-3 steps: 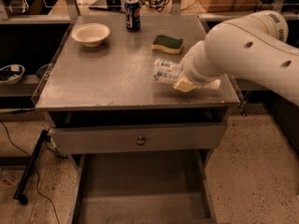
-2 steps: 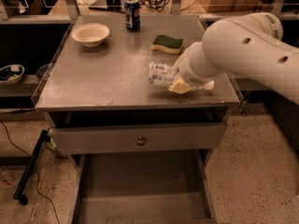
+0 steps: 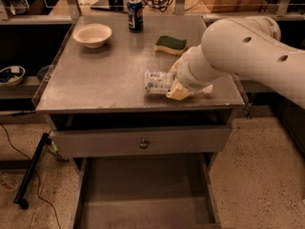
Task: Pick blue plastic bottle from middle drawer and place on counter
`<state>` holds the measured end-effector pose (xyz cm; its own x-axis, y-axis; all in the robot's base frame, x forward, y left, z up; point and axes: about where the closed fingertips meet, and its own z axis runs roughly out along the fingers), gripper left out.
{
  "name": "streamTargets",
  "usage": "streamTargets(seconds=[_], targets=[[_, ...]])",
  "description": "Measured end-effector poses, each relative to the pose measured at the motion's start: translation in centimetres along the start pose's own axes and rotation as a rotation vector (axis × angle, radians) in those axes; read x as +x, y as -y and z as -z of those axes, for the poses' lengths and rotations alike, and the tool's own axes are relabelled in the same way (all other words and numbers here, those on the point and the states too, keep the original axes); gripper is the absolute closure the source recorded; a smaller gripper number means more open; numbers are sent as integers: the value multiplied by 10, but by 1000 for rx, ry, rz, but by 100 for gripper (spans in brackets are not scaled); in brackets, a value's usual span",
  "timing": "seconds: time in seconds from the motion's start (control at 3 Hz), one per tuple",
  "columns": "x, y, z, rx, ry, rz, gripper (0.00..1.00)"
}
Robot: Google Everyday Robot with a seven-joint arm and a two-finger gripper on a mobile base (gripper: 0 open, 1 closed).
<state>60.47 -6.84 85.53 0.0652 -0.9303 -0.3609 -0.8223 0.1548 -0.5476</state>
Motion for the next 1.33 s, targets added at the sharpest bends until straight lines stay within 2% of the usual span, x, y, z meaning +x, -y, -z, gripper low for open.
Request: streamTargets(seconds=[0.33,0.67,1.0,1.33], targets=[[0,0,0,0,0,0,100],[0,0,0,0,0,0,81],[0,0,0,0,0,0,58],[0,0,0,0,0,0,27]])
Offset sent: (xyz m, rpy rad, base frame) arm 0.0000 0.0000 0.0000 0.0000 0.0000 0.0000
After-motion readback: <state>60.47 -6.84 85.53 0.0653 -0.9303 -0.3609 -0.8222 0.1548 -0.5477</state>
